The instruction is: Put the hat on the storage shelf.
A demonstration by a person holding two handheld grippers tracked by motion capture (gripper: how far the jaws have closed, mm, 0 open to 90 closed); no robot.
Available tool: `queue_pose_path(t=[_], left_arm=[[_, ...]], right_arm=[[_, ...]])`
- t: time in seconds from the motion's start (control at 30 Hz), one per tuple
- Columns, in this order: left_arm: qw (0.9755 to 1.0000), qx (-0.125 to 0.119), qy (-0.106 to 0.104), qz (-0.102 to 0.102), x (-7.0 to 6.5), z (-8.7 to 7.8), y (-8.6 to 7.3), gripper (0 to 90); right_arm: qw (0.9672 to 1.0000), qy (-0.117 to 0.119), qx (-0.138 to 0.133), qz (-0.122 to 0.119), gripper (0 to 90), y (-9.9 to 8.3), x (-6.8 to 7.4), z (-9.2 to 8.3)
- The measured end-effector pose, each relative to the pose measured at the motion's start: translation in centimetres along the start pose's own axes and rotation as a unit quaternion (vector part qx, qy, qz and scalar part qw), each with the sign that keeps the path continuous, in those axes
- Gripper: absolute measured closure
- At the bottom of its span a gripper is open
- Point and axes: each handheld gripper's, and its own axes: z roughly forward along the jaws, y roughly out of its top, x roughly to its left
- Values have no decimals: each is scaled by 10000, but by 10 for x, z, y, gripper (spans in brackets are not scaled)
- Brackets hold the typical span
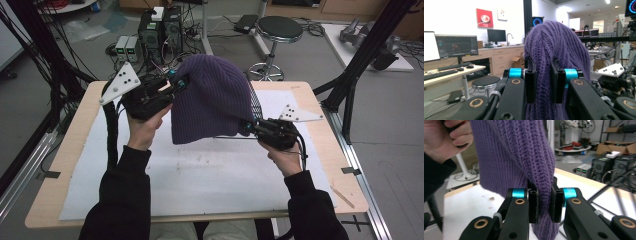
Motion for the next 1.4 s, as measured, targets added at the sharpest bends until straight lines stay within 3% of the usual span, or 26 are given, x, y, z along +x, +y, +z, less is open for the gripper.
queue_pose_path(t=[0.1,0.17,0.33,0.73,1.03,1.2,1.4], left_arm=[[10000,10,16,-14,4,8,0,780],[10000,-24,-22,-44,8,13,1,780],[9999,-150,-1,-24,14,25,5,779],[9999,-123,44,6,24,56,15,776],[9999,-66,-82,33,22,84,13,776],[9999,19,-40,130,23,104,17,776],[9996,30,-44,260,24,122,9,774]], right_arm=[[9999,-80,98,-7,817,5,-7,0],[9995,-200,176,-163,817,13,-13,3],[9993,-296,186,-151,817,26,-22,3],[9971,-692,149,-265,816,55,-50,-5],[9936,-1121,26,-166,816,57,-68,-16],[9919,-1267,-15,-111,816,55,-75,-18],[9867,-1624,52,-79,816,52,-83,-23]])
